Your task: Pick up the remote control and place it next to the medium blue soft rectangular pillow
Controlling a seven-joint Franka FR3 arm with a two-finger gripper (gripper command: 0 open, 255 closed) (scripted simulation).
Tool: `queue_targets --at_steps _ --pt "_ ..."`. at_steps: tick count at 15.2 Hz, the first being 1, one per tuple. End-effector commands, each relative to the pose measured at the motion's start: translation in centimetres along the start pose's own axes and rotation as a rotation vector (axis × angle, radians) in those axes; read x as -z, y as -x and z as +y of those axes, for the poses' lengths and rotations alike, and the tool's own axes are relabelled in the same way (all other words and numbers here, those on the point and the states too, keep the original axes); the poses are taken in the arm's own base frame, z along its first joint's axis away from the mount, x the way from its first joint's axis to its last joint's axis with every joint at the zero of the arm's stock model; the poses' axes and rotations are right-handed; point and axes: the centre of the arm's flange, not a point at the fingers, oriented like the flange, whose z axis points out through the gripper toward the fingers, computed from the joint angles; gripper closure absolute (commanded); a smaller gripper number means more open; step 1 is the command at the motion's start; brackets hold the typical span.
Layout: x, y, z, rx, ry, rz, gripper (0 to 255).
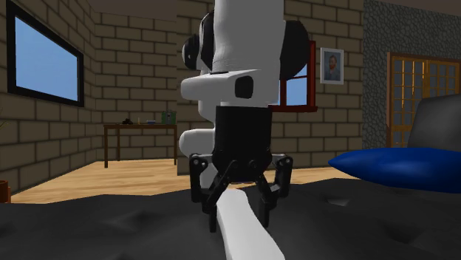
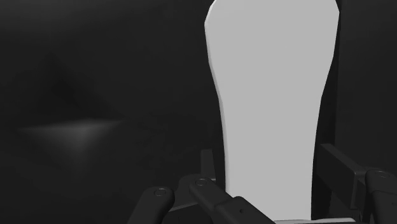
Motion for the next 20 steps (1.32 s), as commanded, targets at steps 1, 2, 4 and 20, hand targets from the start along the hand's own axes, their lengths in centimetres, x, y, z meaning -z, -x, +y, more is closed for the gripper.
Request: queue_targets --at_steps 1,2,4,20 --pt "1.2 0.0 0.2 0.000 0.000 0.000 255" --pt "1.7 0.0 0.2 0.000 0.000 0.000 255" --pt "2.8 0.1 0.2 0.000 0.000 0.000 255" --pt "11.2 0.9 0.4 0.000 0.000 0.000 255"
